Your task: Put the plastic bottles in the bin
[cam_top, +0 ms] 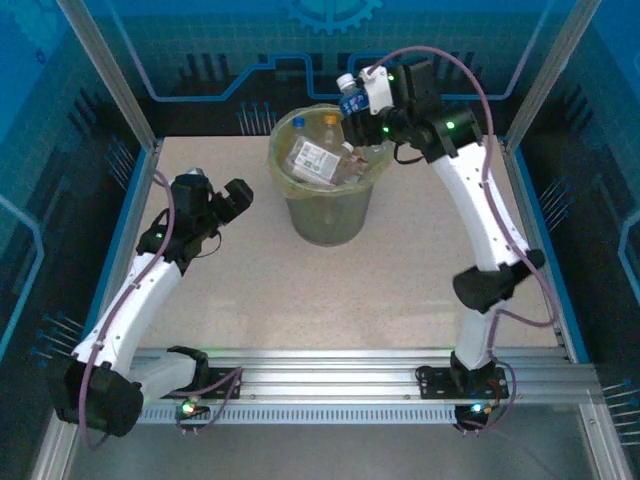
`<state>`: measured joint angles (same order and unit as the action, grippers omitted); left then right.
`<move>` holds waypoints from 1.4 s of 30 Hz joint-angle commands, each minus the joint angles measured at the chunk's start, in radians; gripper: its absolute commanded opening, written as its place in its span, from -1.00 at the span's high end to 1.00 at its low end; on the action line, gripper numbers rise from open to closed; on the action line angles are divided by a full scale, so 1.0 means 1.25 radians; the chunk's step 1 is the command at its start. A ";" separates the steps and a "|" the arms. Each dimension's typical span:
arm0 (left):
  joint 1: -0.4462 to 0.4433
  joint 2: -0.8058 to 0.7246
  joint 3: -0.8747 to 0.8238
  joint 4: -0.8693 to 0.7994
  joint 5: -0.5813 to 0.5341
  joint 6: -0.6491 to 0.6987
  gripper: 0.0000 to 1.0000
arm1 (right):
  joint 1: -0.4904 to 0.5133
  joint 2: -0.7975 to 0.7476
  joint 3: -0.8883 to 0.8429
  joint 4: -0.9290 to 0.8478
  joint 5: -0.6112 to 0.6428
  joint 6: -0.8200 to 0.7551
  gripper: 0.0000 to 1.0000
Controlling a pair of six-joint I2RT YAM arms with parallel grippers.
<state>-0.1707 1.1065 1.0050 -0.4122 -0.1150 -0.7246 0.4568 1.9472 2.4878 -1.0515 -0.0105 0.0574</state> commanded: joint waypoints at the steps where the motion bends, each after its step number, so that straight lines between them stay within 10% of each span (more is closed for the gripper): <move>1: 0.007 -0.011 -0.001 0.020 0.023 -0.006 -0.98 | -0.019 0.057 0.074 -0.055 -0.068 -0.072 0.22; 16: 0.008 -0.002 0.011 0.014 0.031 -0.006 -0.98 | -0.043 0.163 0.089 -0.045 -0.043 -0.100 0.00; 29: 0.008 0.005 0.016 0.007 0.030 -0.003 -0.98 | -0.044 0.174 0.118 -0.062 -0.027 -0.106 -0.72; 42: 0.008 0.005 0.018 0.005 0.029 0.000 -0.98 | -0.044 0.124 0.121 -0.061 -0.049 -0.072 -0.57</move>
<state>-0.1707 1.1069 1.0050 -0.4122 -0.0959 -0.7277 0.4129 2.1616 2.6110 -1.1095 -0.0566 -0.0490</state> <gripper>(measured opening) 0.989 0.782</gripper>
